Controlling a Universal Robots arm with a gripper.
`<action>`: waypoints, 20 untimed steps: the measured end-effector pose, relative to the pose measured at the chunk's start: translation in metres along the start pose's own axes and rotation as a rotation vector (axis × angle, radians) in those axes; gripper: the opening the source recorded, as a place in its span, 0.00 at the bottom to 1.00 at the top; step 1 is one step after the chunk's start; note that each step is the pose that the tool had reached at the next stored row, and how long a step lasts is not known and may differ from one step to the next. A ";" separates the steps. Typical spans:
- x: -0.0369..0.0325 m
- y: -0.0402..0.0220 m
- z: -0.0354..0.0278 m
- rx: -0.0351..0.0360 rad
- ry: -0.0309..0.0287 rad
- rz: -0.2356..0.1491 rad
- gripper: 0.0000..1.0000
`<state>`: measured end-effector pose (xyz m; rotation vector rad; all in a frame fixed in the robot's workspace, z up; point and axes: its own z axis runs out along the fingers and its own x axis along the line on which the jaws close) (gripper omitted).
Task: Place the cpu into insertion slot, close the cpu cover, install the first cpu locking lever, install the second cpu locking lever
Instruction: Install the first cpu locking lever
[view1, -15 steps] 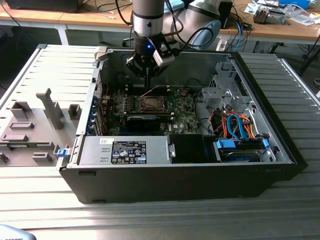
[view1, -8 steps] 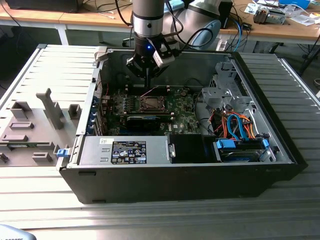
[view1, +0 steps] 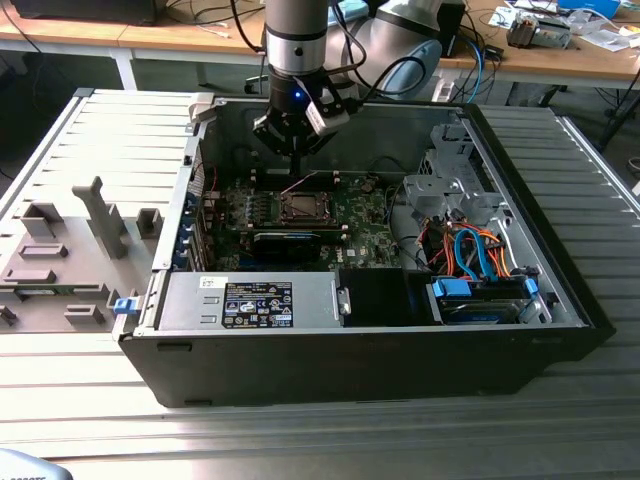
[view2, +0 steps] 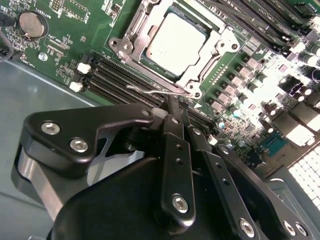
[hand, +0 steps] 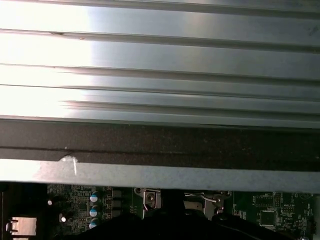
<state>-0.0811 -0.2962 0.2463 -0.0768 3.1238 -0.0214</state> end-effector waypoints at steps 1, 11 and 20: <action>0.0000 0.0002 0.0001 0.0000 -0.0001 0.000 0.11; 0.0002 0.0004 0.0070 -0.0003 -0.0001 -0.001 0.11; 0.0003 0.0005 0.0122 -0.0129 -0.0008 -0.001 0.11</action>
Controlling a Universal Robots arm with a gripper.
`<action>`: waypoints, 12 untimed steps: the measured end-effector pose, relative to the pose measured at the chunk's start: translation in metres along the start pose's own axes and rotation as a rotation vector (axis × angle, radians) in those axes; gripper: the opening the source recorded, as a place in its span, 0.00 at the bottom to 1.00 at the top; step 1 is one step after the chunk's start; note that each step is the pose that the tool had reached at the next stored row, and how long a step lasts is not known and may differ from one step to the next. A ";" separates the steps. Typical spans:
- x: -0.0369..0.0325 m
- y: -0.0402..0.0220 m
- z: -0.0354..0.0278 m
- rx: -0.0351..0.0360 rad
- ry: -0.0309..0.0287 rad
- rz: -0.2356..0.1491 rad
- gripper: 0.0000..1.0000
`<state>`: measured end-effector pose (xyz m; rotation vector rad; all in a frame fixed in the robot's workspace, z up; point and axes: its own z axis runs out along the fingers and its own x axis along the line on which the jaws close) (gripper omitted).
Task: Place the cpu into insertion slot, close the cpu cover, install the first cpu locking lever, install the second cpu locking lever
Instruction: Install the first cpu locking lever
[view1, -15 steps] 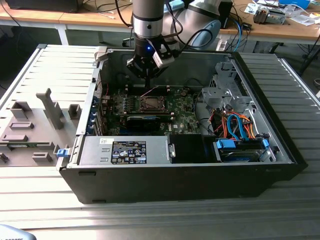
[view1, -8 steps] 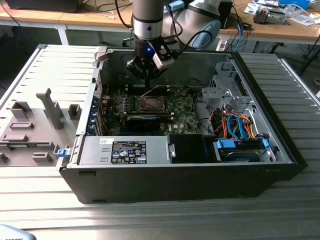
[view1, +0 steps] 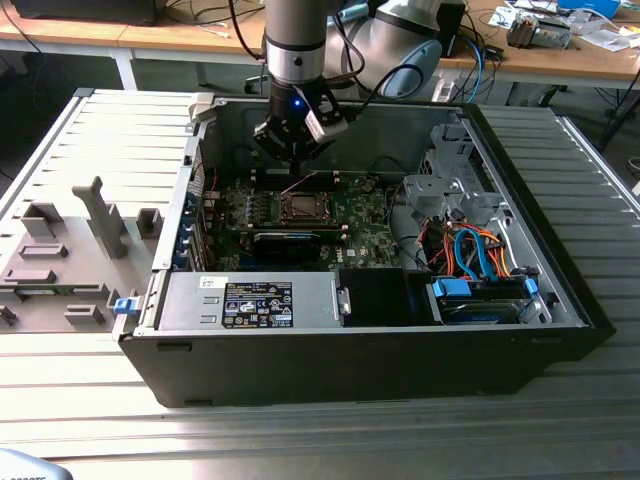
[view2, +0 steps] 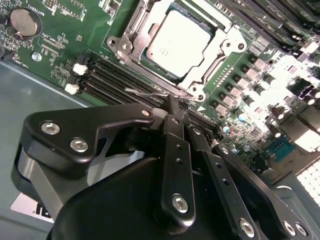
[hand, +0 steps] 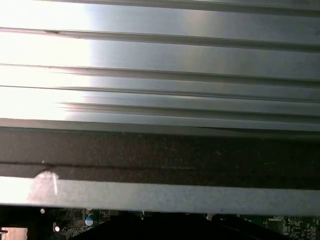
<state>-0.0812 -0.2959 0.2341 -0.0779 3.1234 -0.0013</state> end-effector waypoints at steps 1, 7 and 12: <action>0.0000 0.0000 0.0005 -0.0039 -0.0003 0.000 0.11; 0.0001 0.0000 0.0037 -0.0082 -0.0004 0.000 0.11; 0.0001 0.0000 0.0071 -0.0082 -0.0004 -0.002 0.11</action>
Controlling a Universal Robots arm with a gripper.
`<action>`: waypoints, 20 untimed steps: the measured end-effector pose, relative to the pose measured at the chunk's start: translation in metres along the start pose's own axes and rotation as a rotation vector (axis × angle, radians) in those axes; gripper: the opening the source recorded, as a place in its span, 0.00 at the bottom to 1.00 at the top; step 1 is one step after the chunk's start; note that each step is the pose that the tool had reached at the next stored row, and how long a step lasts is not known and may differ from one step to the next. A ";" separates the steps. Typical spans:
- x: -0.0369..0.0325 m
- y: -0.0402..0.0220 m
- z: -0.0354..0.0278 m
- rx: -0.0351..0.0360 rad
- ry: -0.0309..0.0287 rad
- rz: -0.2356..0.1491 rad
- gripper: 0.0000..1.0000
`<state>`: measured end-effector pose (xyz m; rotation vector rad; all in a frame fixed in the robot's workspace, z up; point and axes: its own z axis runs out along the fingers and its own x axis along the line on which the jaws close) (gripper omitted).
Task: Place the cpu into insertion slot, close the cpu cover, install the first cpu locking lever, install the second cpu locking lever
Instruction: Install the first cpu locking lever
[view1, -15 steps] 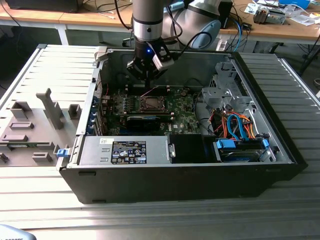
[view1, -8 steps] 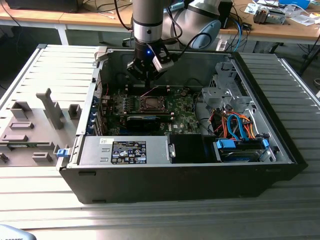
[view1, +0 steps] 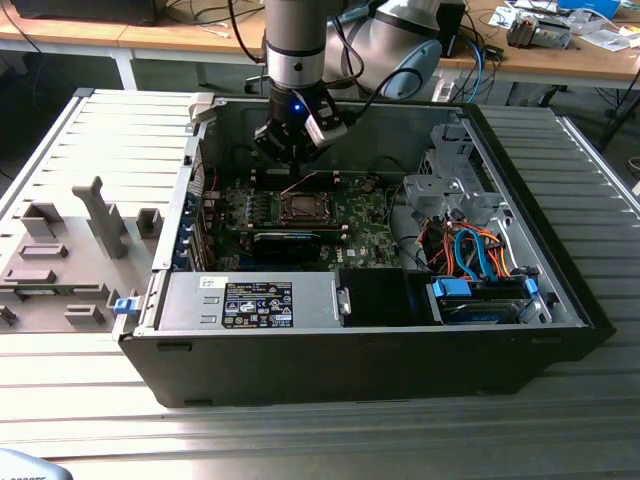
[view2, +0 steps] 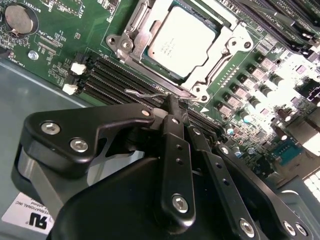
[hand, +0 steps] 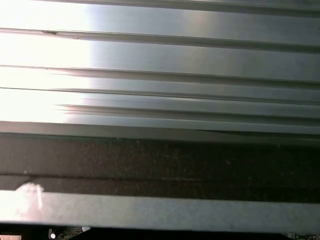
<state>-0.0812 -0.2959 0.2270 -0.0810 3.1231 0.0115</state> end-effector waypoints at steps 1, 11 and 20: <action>0.0000 0.0000 0.0012 -0.0001 0.0001 -0.006 0.11; 0.0000 0.0000 0.0060 -0.0003 0.0002 -0.020 0.11; -0.0005 -0.0001 0.0140 -0.0002 0.0003 -0.021 0.11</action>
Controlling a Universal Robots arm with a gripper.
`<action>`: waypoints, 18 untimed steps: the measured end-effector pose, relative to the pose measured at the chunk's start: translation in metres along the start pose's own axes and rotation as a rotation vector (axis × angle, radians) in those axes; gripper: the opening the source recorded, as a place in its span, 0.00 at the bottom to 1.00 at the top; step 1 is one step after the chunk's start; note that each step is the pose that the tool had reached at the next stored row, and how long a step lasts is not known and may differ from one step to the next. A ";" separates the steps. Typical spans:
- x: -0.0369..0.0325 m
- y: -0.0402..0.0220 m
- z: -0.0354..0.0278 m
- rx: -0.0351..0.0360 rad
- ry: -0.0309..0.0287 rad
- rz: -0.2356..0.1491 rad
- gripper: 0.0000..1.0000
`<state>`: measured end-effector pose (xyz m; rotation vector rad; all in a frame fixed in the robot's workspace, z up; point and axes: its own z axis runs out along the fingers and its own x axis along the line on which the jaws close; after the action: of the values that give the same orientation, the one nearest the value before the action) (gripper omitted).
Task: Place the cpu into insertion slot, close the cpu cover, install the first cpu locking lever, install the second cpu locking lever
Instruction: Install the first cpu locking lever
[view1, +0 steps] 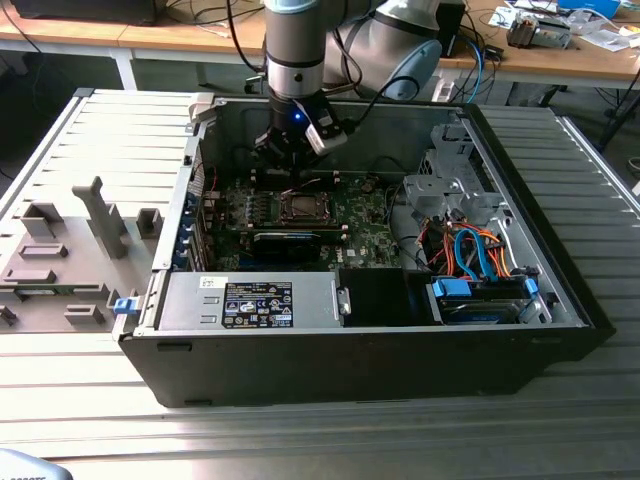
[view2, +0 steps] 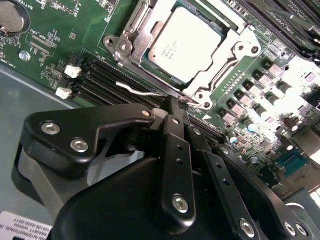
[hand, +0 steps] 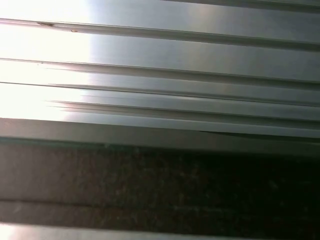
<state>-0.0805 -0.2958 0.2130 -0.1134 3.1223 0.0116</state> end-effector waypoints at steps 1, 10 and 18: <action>-0.0002 0.0000 0.0005 -0.0001 0.0000 0.000 0.11; -0.0092 -0.0007 0.0087 0.0000 0.0001 0.000 0.11; -0.0149 -0.0012 0.0127 0.0000 0.0003 0.000 0.11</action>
<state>-0.0654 -0.2958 0.2005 -0.1130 3.1225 0.0115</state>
